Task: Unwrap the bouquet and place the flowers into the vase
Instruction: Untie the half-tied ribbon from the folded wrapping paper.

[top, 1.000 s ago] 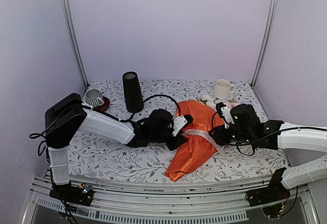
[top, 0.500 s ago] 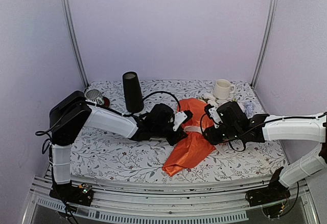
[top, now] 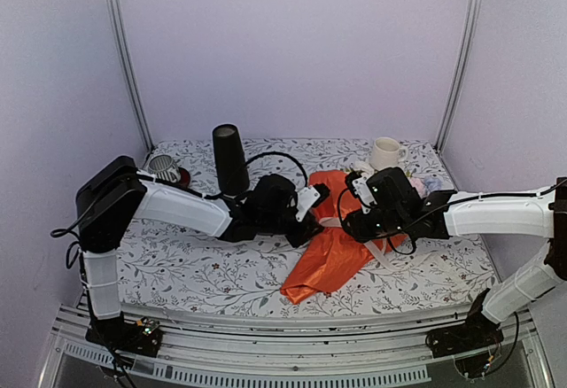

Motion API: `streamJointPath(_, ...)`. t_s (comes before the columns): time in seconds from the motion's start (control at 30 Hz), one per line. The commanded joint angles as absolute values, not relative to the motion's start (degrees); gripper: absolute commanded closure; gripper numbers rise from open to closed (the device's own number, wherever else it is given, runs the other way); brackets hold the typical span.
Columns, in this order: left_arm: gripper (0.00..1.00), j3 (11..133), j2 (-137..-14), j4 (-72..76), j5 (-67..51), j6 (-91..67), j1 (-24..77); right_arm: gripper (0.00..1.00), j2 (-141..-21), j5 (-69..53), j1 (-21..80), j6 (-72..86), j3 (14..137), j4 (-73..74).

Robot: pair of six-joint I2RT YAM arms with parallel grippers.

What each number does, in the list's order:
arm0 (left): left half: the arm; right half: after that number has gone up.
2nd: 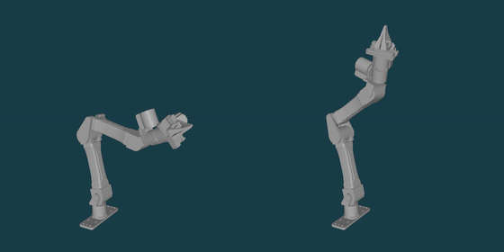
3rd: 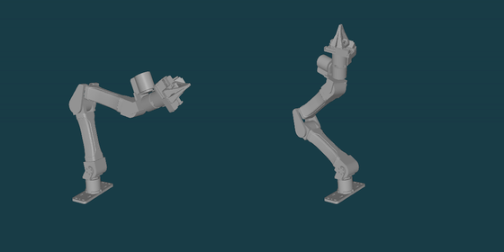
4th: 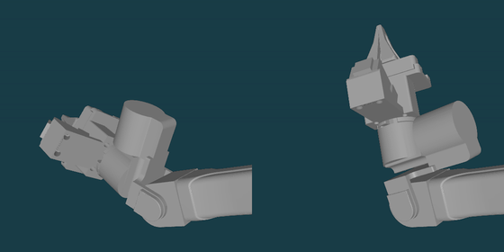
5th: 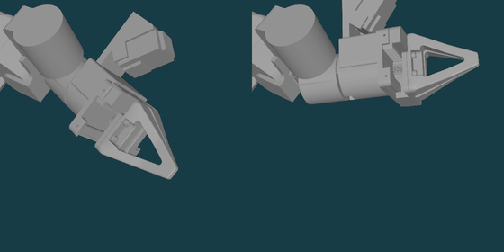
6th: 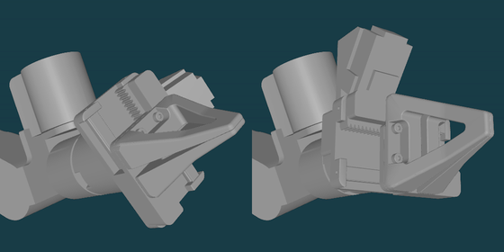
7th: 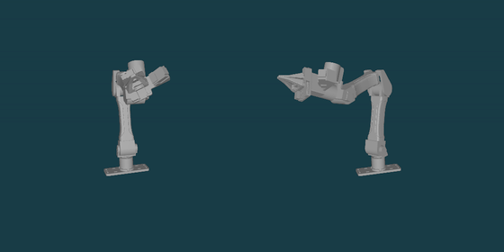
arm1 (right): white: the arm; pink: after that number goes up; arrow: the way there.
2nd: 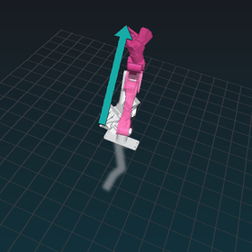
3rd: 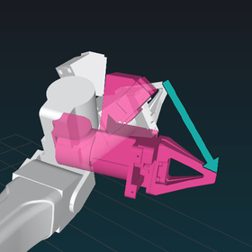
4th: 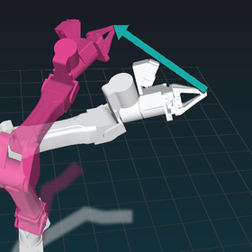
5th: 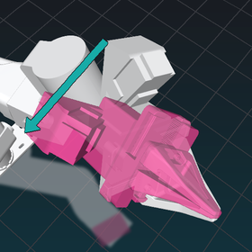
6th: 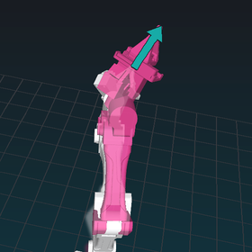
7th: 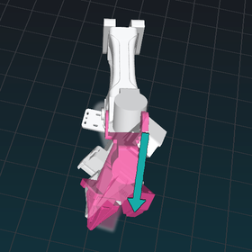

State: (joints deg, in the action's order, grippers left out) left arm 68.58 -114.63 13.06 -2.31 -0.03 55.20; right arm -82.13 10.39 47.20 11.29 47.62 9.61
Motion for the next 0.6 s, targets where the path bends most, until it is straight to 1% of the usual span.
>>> streamJointPath(0.0, 0.59, 66.49, -110.43, 14.11, -0.65, -1.86, 54.17, 0.55, -81.22, 10.51, 47.22, 10.69, 47.55, 7.83)
streamJointPath(0.17, 0.58, 70.08, -111.2, 11.52, -0.47, -3.87, 52.31, 0.55, -80.74, 9.49, 45.55, 10.12, 47.14, 6.85)
streamJointPath(0.3, 0.61, 75.05, -115.9, 7.76, -3.16, -4.74, 51.07, 0.56, -81.3, 3.84, 42.7, 10.25, 47.65, 6.32)
streamJointPath(0.43, 0.62, 76.13, -117.17, 8.67, -6.76, -4.54, 51.1, 0.56, -82.16, -1.78, 41.2, 10.33, 48.29, 6.11)
streamJointPath(0.57, 0.64, 78.31, -118.68, 7.12, -9.27, -2.9, 51.11, 0.57, -83.67, -4.52, 40.51, 10.2, 49.02, 6.46)
